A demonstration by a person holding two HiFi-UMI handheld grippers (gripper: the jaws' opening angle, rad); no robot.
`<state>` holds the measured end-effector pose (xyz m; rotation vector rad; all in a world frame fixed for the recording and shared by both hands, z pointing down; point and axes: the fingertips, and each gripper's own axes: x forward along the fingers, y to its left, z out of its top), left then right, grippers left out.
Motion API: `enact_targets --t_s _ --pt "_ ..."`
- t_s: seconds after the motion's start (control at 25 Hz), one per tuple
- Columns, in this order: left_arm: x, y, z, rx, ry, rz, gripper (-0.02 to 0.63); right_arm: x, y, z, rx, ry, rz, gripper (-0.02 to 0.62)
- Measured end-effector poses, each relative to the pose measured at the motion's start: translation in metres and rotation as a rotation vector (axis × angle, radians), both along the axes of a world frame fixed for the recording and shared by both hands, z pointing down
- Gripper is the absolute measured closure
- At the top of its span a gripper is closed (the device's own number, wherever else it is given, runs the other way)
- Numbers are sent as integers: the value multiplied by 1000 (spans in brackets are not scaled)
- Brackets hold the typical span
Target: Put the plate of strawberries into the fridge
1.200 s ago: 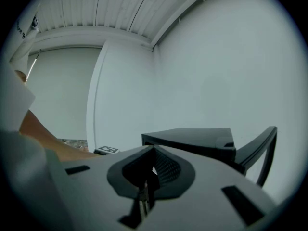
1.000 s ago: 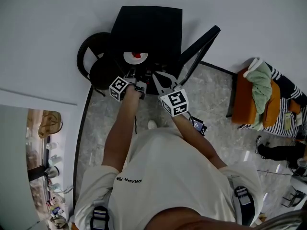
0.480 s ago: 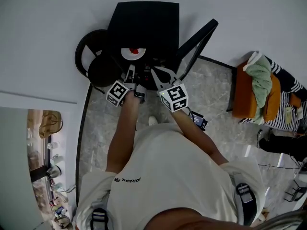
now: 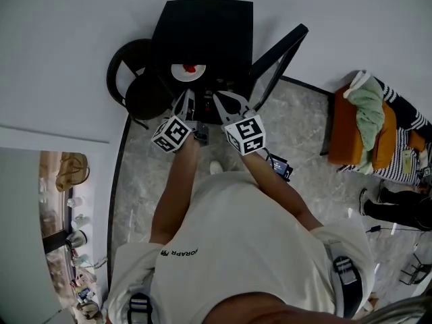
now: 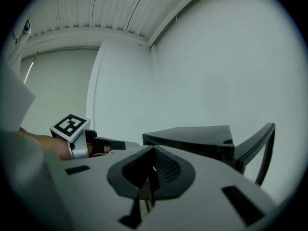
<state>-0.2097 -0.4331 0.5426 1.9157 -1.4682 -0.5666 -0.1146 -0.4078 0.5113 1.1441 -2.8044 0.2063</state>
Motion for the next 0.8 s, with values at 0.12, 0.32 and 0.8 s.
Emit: enact_targets --t_s 0.12,0.32,0.8 --pt "3 4 -8 29 -64 -9 604 1 1 1 -1 -2 -3 584" --pt "10 13 -17 53 -169 -5 604 2 1 -1 -2 -8 -1 584" --pt "21 29 -40 121 -445 -20 604 0 4 -4 3 -23 -1 584"
